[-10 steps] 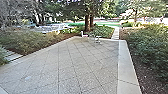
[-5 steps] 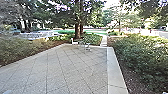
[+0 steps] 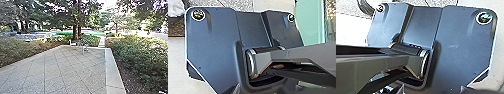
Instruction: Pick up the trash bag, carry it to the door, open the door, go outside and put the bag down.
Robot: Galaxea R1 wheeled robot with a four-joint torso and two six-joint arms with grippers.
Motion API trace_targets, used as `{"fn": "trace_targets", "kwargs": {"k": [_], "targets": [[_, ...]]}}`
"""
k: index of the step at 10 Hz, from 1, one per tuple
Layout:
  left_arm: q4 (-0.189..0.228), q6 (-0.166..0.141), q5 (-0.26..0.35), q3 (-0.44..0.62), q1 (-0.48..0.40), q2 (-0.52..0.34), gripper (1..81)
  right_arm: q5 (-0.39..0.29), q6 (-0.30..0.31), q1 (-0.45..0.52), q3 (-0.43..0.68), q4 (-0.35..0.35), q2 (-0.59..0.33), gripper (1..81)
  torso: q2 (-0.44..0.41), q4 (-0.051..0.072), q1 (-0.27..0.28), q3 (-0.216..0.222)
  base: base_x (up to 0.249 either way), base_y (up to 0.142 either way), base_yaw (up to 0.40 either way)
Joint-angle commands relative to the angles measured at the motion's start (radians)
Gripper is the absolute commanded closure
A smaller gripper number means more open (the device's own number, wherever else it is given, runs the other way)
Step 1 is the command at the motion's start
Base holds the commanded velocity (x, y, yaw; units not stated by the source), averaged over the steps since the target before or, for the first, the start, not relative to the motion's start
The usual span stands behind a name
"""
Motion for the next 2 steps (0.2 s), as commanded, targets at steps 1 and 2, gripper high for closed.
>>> {"fn": "trace_targets", "kwargs": {"k": [1,2], "targets": [[0.000,0.001,-0.133,-0.119,-0.016,0.062,1.0,-0.041,-0.005,0.040,0.025,-0.010,0.024,1.0,0.000,0.000,0.001,0.000,0.000,0.000,0.000],[-0.002,-0.002,-0.150,-0.139,-0.016,0.074,1.0,-0.035,-0.006,0.026,0.032,-0.008,0.024,1.0,0.000,0.000,0.001,0.000,0.000,0.000,0.000]]}}
